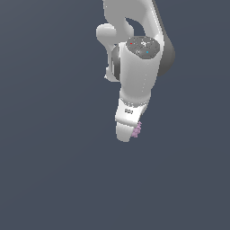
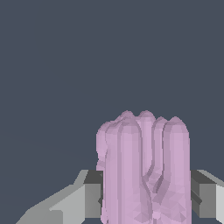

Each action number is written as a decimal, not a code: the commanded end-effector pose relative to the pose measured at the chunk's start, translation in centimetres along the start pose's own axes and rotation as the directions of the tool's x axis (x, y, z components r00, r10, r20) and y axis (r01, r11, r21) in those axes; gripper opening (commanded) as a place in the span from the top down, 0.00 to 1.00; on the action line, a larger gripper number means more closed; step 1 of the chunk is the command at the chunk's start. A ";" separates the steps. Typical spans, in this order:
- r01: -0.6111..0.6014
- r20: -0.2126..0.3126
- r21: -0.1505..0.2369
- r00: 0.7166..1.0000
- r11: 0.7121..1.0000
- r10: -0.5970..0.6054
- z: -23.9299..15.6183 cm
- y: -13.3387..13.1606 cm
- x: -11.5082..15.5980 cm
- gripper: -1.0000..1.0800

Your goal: Pick up the object and move it to a goal position.

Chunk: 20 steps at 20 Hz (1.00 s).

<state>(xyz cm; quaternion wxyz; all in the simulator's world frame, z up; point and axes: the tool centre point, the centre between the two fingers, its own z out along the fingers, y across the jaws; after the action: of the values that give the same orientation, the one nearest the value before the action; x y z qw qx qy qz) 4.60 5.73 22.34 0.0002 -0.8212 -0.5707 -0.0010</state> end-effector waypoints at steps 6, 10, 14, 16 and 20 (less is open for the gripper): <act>-0.001 0.001 0.001 1.000 1.000 0.001 -5.8 1.4 1.9 1.00; -0.001 0.001 0.001 1.000 1.000 0.001 -7.7 1.9 2.5 1.00; -0.001 0.002 0.001 1.000 1.000 0.001 -8.8 2.3 2.9 1.00; -0.001 0.002 0.001 1.000 1.000 0.001 -9.2 2.4 3.1 1.00; -0.001 0.002 0.001 1.000 1.000 0.001 -9.5 2.6 3.2 1.00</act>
<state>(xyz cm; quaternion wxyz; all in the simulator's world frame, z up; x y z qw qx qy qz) 8.04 7.81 31.73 0.0001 -0.8215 -0.5702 -0.0002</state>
